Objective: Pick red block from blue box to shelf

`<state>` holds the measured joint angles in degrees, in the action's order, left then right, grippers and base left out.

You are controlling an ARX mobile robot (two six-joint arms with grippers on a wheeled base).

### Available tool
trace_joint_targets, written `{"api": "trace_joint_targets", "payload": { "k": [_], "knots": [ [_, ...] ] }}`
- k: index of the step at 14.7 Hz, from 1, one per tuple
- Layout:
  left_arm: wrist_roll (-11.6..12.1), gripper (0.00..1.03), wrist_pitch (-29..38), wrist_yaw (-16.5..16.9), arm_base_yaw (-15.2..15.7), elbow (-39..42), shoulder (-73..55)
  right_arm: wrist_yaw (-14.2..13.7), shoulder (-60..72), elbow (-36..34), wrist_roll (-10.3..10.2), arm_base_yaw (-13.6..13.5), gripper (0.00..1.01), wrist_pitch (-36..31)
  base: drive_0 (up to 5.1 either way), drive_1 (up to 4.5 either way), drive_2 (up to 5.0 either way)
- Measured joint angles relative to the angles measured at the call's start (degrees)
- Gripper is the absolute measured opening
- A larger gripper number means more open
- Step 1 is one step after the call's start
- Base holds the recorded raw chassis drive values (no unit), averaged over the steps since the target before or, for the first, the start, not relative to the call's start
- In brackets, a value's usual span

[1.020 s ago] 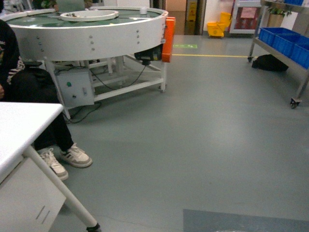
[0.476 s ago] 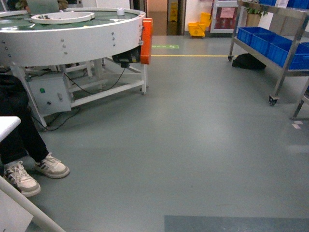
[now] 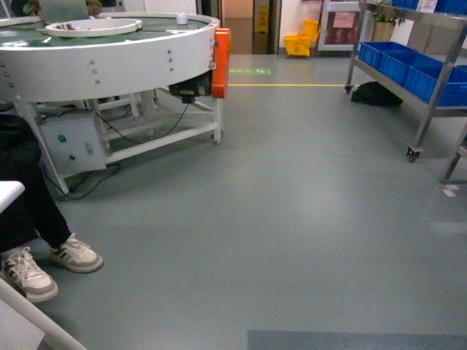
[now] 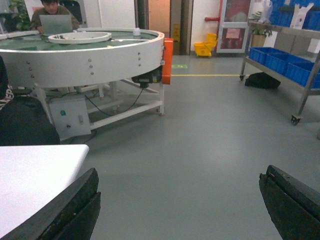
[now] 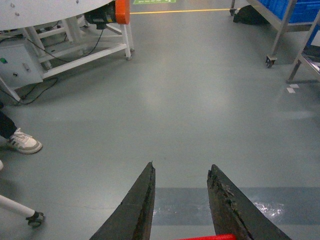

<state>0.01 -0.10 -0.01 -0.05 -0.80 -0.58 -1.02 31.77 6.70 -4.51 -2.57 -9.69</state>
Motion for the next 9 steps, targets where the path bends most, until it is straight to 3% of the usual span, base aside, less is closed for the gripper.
{"api": "trace_joint_targets", "payload": {
  "k": [9],
  "knots": [
    [0.00,0.98,-0.09,0.00,0.00,0.00,0.00,0.00,0.15,-0.02,0.00,-0.02,0.27,0.15,-0.1,4.28,-4.4]
  ]
}}
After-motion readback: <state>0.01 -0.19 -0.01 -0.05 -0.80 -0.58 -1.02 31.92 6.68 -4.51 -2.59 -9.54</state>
